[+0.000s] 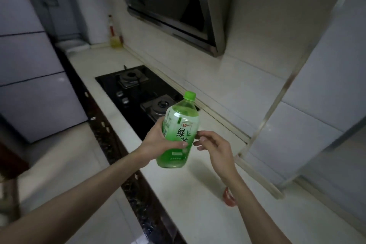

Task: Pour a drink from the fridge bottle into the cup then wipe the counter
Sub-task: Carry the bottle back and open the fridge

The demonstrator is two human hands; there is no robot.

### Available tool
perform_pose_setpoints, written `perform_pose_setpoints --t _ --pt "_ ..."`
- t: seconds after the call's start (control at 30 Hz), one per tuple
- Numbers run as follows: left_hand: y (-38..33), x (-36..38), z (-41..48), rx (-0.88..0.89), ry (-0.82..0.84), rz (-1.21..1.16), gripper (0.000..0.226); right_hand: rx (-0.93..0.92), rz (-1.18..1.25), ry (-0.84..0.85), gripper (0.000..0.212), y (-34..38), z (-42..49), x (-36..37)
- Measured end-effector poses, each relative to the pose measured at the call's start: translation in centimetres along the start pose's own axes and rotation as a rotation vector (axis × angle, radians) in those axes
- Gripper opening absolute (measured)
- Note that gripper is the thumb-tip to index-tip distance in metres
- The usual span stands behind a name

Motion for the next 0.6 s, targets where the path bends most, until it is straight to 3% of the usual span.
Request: perform_pose_setpoints --t 0.23,0.6 --pt "-1.4 -8.3 -4.6 0.023 -0.226 0.021 0.085 -0.118 0.061 0.212 0.024 4.6 1.2 7.8" --pt "2.4 -21.8 -9.8 -0.025 -0.426 -0.086 0.098 -0.33 -0.079 0.447 0.023 8.1 3.3 22.1"
Point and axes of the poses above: each hand's wrist, its own z-axis towards the middle knuckle, its own x-axis out of the palm, y = z × x, the point moved 1 cm from there along z, towards the middle knuckle, and after that the axes turned 3 degrees about y, right-handed, at the moved point
